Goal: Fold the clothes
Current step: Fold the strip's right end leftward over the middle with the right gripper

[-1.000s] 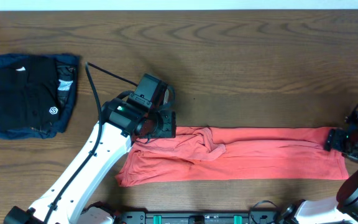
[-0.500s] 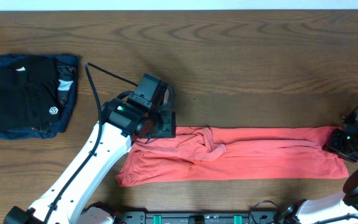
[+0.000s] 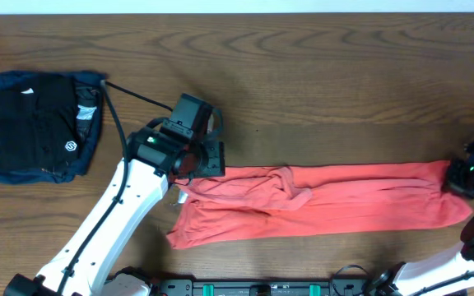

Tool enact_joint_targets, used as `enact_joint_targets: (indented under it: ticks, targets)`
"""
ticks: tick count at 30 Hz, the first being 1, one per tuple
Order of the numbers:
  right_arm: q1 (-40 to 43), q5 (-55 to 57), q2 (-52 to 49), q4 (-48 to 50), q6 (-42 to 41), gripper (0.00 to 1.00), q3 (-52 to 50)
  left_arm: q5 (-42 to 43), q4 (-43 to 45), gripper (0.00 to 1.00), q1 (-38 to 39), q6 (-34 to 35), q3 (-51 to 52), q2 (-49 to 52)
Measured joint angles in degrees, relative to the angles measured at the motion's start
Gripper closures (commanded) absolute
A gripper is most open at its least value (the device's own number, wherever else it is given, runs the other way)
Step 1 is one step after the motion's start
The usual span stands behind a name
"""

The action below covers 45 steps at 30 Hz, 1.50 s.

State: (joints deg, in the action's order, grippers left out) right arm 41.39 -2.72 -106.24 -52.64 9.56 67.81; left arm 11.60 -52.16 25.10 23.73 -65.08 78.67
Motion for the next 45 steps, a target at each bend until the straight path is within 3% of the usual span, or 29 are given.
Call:
enact_joint_targets:
  ticks: [6, 10, 24, 33, 41, 45]
  targets:
    - [-0.3, 2.7, 0.1, -8.0, -3.4, 0.99, 12.2, -0.2, 0.0, 0.43, -1.9, 0.0, 0.0, 0.0]
    - [-2.9, 3.2, 1.0, -11.4, -4.5, 0.99, 14.0, -0.2, 0.0, 0.43, -2.2, 0.0, 0.0, 0.0]
    - [-27.1, 7.2, 7.5, -26.6, -5.2, 0.99, 13.9, -0.2, 0.0, 0.43, -2.3, 0.0, 0.0, 0.0]
    - [-40.3, 8.0, 7.5, -27.3, -9.0, 0.97, 11.1, -0.3, 0.0, 0.43, -2.3, 0.0, 0.0, 0.0]
    - [-50.0, 7.4, 7.5, -25.7, -12.8, 0.65, 8.6, -0.2, -0.1, 0.43, -2.3, 0.0, 0.0, 0.0]
    - [-53.2, 6.4, 7.5, -25.4, -13.3, 0.64, 8.5, -0.2, -0.1, 0.43, -2.3, 0.0, 0.0, 0.0]
